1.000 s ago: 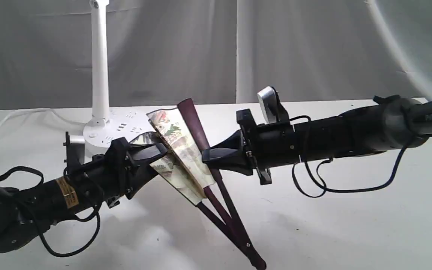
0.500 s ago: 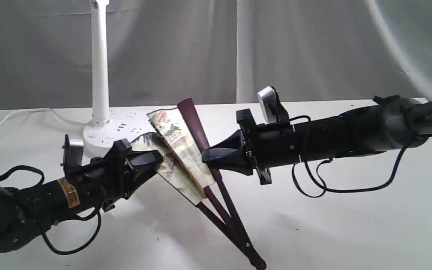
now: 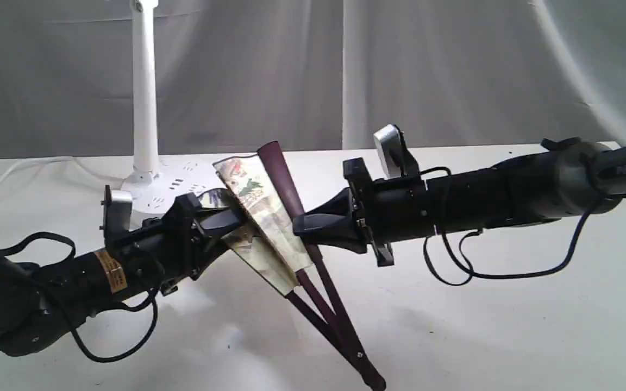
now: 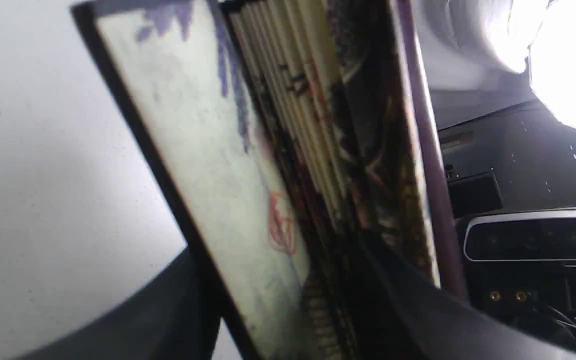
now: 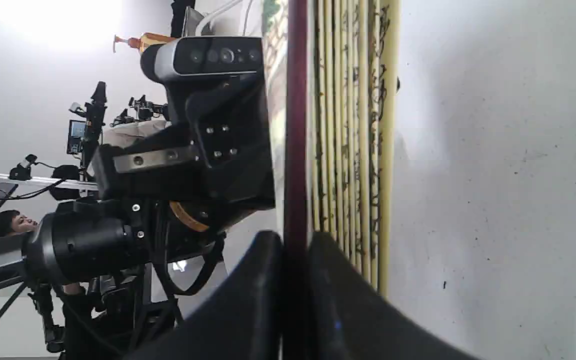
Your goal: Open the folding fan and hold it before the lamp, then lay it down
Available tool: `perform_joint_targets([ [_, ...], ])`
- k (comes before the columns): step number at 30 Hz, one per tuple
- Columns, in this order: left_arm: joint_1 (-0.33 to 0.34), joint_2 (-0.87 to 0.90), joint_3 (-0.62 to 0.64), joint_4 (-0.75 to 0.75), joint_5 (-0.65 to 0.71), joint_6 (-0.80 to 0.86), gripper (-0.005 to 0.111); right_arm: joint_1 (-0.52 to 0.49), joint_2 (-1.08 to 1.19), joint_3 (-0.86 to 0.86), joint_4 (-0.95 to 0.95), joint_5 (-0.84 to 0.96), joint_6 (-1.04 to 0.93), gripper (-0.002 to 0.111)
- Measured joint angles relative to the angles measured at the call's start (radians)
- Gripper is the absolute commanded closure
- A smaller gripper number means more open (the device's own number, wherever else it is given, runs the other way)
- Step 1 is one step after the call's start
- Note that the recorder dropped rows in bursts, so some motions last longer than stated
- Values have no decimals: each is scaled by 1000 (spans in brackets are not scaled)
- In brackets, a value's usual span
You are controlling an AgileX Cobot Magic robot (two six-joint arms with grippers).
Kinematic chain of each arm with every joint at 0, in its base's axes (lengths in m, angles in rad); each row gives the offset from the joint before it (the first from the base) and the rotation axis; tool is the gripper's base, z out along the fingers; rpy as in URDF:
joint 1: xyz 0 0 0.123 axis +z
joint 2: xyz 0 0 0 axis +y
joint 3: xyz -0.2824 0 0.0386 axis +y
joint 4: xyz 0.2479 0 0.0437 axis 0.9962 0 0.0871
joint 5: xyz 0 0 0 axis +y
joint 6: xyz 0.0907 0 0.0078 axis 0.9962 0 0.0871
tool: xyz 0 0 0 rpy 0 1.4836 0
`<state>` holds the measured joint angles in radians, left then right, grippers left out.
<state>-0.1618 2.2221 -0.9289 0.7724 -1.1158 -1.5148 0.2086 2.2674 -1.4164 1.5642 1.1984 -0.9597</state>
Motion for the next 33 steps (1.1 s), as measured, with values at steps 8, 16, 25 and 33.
perform_joint_targets([
  [8,-23,0,0,-41,26,0,64,0,0,0,1,0,-2,108],
  [16,-24,0,0,-48,65,0,95,0,2,0,1,0,-6,108],
  [25,-25,0,-4,-58,35,-12,107,0,9,0,-2,-16,-8,108],
  [33,-25,0,-4,-56,35,-14,107,0,9,0,-4,-16,-8,108],
])
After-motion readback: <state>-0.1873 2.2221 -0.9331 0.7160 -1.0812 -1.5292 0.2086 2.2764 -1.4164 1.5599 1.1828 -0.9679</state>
